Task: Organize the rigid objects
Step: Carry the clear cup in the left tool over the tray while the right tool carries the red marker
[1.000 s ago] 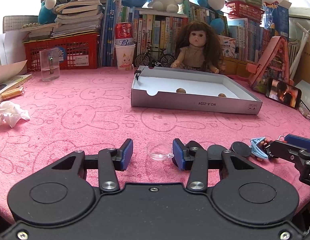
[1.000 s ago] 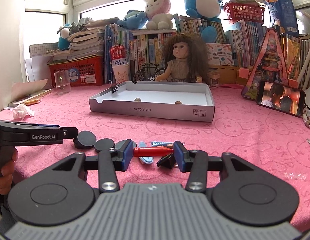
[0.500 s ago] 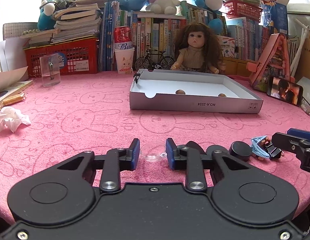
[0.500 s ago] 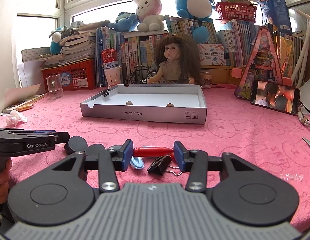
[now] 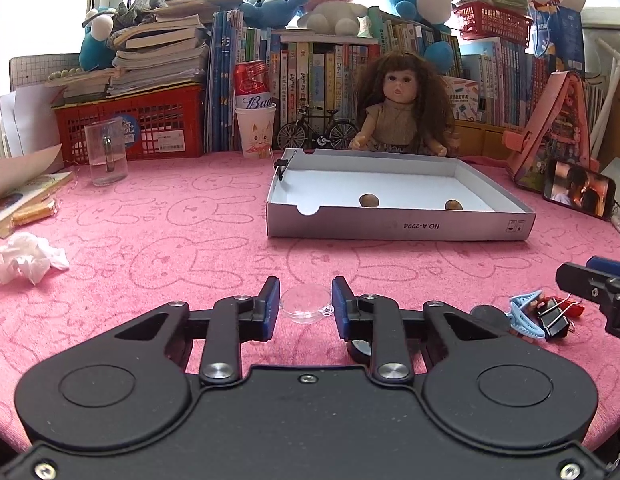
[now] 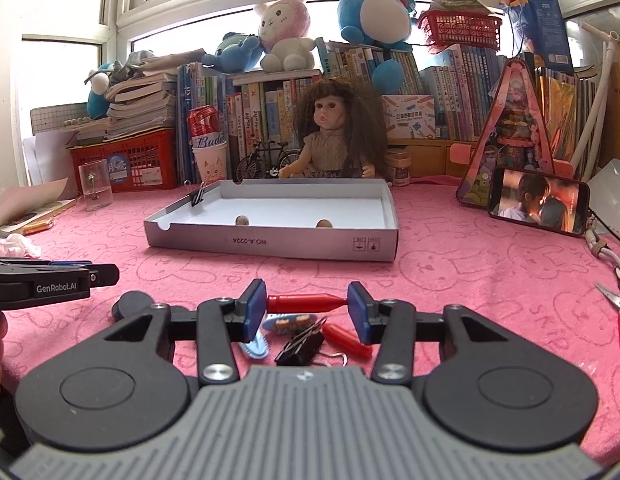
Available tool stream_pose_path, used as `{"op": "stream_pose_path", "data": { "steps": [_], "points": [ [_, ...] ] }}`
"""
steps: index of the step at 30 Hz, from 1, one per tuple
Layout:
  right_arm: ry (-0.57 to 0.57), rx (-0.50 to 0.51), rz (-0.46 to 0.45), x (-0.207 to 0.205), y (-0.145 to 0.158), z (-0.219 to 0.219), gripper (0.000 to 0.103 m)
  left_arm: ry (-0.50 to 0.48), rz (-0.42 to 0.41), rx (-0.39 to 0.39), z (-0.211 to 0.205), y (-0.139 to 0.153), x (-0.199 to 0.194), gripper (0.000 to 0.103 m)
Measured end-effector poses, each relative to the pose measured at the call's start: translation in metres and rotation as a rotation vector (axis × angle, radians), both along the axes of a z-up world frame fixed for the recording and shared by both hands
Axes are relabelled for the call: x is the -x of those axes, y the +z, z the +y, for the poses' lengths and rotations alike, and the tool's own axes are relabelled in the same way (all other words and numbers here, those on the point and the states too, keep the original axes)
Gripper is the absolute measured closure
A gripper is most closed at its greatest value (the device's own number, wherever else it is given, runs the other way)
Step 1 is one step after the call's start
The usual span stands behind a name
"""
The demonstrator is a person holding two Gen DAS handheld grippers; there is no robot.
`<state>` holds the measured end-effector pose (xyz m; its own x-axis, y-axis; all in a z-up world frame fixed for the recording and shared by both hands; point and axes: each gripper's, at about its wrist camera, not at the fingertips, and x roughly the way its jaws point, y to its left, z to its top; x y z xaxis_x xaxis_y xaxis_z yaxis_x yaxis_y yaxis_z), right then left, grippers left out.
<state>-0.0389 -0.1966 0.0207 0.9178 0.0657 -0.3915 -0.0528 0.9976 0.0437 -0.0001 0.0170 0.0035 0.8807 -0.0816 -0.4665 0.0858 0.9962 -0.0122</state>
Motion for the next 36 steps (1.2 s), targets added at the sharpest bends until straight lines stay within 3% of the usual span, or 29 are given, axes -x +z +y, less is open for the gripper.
{"op": "stream_pose_path", "data": {
  "steps": [14, 36],
  "points": [
    [-0.058, -0.007, -0.038, -0.029, 0.016, -0.011, 0.053, -0.025, -0.024, 0.063, -0.007, 0.030, -0.032, 0.077],
    [-0.089, -0.089, 0.018, -0.093, 0.019, -0.028, 0.053, -0.032, -0.033, 0.079, -0.017, 0.045, -0.095, 0.077]
  ]
}}
